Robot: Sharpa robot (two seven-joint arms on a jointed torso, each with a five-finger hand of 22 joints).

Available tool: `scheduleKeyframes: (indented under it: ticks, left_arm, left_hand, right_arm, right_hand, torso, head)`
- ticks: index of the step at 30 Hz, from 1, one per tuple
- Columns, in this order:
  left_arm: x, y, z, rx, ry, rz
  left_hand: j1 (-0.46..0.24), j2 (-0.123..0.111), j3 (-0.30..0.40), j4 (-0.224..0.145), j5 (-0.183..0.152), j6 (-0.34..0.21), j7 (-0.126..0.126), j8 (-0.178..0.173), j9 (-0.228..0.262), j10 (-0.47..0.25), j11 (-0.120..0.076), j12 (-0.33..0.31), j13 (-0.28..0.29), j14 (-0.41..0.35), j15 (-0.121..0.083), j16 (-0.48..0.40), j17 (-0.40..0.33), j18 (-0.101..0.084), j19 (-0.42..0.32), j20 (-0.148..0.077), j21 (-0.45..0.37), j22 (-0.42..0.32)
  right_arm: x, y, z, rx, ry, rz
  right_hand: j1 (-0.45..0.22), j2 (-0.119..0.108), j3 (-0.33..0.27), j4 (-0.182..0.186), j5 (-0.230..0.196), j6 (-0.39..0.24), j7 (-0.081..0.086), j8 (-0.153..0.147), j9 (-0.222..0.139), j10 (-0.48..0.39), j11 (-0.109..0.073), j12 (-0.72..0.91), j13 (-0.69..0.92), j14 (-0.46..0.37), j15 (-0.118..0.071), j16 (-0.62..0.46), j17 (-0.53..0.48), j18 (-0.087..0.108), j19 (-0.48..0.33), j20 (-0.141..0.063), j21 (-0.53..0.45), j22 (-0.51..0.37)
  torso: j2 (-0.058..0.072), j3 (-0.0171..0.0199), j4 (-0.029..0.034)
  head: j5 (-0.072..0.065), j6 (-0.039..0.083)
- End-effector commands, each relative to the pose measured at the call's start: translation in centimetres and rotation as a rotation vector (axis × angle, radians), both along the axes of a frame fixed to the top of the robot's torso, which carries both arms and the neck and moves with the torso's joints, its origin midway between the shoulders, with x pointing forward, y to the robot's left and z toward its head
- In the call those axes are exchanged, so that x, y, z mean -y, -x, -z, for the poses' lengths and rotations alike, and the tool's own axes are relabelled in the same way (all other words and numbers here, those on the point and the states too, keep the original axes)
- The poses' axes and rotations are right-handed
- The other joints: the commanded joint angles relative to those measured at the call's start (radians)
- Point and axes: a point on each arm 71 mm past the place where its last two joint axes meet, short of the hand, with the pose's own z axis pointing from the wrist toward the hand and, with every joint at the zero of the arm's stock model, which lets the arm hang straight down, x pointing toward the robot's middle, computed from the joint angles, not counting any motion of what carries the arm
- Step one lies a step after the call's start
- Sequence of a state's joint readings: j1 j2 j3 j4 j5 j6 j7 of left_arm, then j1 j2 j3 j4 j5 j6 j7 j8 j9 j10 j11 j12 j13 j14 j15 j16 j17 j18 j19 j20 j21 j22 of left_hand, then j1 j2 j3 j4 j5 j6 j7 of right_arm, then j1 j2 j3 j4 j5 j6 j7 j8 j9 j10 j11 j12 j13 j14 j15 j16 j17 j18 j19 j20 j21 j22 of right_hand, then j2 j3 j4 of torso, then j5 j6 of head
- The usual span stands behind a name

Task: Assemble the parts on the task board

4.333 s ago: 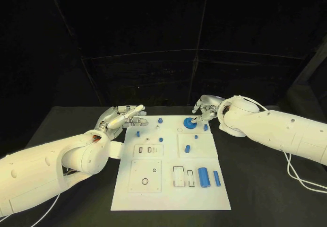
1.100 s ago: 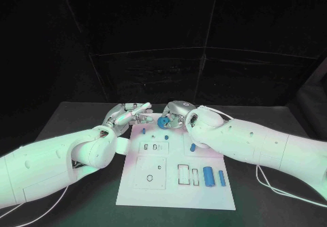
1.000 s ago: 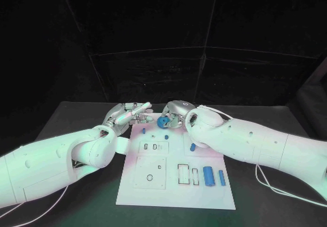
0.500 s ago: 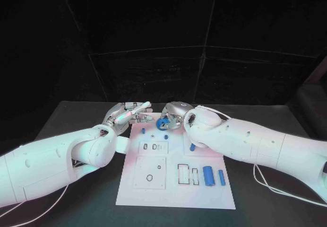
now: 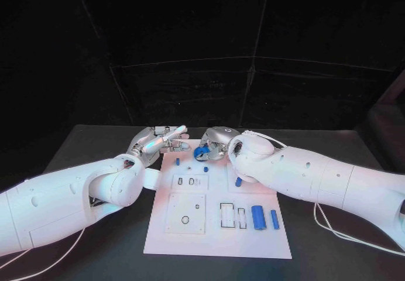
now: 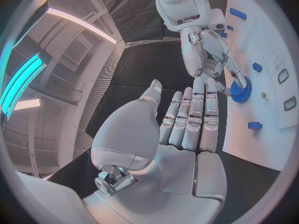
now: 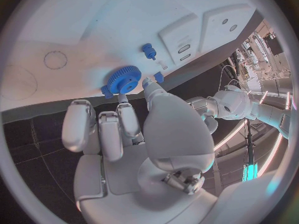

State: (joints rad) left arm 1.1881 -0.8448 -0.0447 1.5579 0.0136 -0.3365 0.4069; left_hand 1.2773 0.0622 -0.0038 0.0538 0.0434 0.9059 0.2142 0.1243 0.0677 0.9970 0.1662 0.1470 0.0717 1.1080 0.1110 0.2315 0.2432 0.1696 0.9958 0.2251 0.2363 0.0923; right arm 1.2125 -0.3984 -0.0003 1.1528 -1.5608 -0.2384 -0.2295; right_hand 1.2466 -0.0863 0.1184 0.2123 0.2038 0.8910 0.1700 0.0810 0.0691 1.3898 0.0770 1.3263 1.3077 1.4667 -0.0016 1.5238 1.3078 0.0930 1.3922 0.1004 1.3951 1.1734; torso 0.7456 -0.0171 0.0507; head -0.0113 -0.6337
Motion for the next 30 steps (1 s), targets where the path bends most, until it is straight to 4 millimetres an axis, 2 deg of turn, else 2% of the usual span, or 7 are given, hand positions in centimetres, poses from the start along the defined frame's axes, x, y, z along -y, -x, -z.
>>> scheduleKeyframes:
  ticks: [1,4,13,16,20,26,30]
  left_arm:
    - [0.2,0.0,-0.1,0.006,0.004,0.013]
    - [0.2,0.0,-0.1,0.006,0.004,0.013]
    - [0.1,0.1,-0.2,0.006,0.004,0.013]
    - [0.1,0.1,-0.2,0.005,0.004,0.013]
    - [0.0,0.1,-0.2,0.005,0.003,0.011]
    - [-0.3,0.1,-0.2,0.004,0.0,0.006]
    - [-0.6,0.2,-0.2,0.004,-0.001,0.002]
  left_hand:
    - [0.0,0.009,-0.005,0.0,0.005,-0.005,-0.001,-0.006,-0.001,-0.005,-0.001,-0.006,-0.001,0.005,0.003,-0.006,0.002,0.013,0.008,-0.001,-0.005,-0.002]
    - [0.0,0.009,-0.005,0.0,0.005,-0.005,-0.001,-0.006,-0.001,-0.005,-0.001,-0.006,-0.001,0.005,0.003,-0.006,0.002,0.013,0.008,-0.001,-0.005,-0.002]
    - [0.0,0.01,-0.006,0.0,0.005,-0.005,0.0,-0.007,-0.001,-0.005,0.0,-0.007,-0.002,0.005,0.003,-0.007,0.002,0.013,0.009,-0.001,-0.006,-0.002]
    - [0.0,0.01,-0.006,0.0,0.005,-0.005,0.0,-0.007,-0.001,-0.005,0.0,-0.007,-0.002,0.005,0.003,-0.007,0.002,0.013,0.009,-0.001,-0.006,-0.002]
    - [0.0,0.01,-0.006,0.0,0.005,-0.006,0.0,-0.008,-0.001,-0.006,0.0,-0.008,-0.002,0.005,0.003,-0.008,0.003,0.013,0.009,-0.001,-0.007,-0.003]
    - [0.0,0.01,-0.006,0.0,0.005,-0.006,0.0,-0.008,-0.001,-0.006,0.0,-0.008,-0.002,0.005,0.003,-0.008,0.003,0.013,0.009,-0.001,-0.007,-0.003]
    - [0.0,0.01,-0.007,-0.001,0.005,-0.006,0.0,-0.008,-0.001,-0.006,0.0,-0.009,-0.002,0.005,0.003,-0.008,0.003,0.013,0.009,-0.001,-0.008,-0.003]
  right_arm:
    - [0.1,-0.1,0.2,-0.032,0.024,0.007]
    - [0.4,-0.1,0.3,-0.039,0.031,0.02]
    - [1.3,-0.2,0.0,-0.018,0.0,0.034]
    - [1.4,0.0,-0.5,0.031,-0.048,0.01]
    - [2.1,0.4,-1.4,0.11,-0.132,-0.022]
    - [5.2,1.2,-2.2,0.135,-0.23,-0.015]
    - [8.5,1.7,-2.1,0.056,-0.257,0.021]
  right_hand:
    - [-0.024,0.001,-0.02,0.02,0.049,0.007,-0.002,-0.005,0.001,-0.002,0.004,-0.004,0.015,0.082,0.004,0.001,0.166,-0.014,0.001,0.007,0.004,0.0]
    - [-0.036,0.01,-0.034,0.033,0.082,0.007,-0.002,-0.006,0.001,-0.002,0.004,-0.003,0.016,0.083,0.004,0.002,0.167,-0.014,0.0,0.007,0.004,-0.001]
    - [-0.033,0.025,-0.047,0.039,0.108,-0.005,0.002,-0.014,-0.001,0.003,0.006,0.003,0.023,0.084,0.006,0.004,0.172,-0.015,0.002,0.008,0.006,0.003]
    - [0.003,0.033,-0.04,0.018,0.138,0.0,0.0,-0.012,0.0,0.012,0.005,0.016,0.035,0.085,0.005,0.006,0.175,-0.016,0.006,0.008,0.01,0.011]
    - [0.034,0.036,-0.035,-0.003,0.148,0.001,0.0,-0.012,0.0,0.012,0.004,0.016,0.036,0.085,0.005,0.006,0.175,-0.017,0.007,0.007,0.011,0.013]
    - [0.071,0.032,-0.027,-0.03,0.181,0.022,-0.005,-0.004,0.003,0.017,-0.001,0.021,0.042,0.083,0.001,0.003,0.17,-0.017,0.007,0.005,0.013,0.014]
    - [0.091,0.019,-0.031,-0.049,0.122,0.032,-0.008,-0.002,0.003,0.018,-0.004,0.02,0.041,0.082,-0.002,0.001,0.167,-0.016,0.004,0.004,0.011,0.01]
  torso:
    - [0.0,0.0005,-0.0003]
    - [0.0,0.0004,-0.0007]
    - [0.0,0.001,-0.0017]
    - [0.0,0.0019,-0.0024]
    - [-0.001,0.0021,-0.0019]
    - [-0.001,0.0006,-0.0022]
    - [-0.003,0.0022,-0.0079]
  head:
    - [0.001,0.0]
    - [0.001,0.0]
    - [0.0,-0.002]
    - [0.0,-0.001]
    - [-0.002,0.003]
    - [-0.001,0.008]
    - [-0.004,0.014]
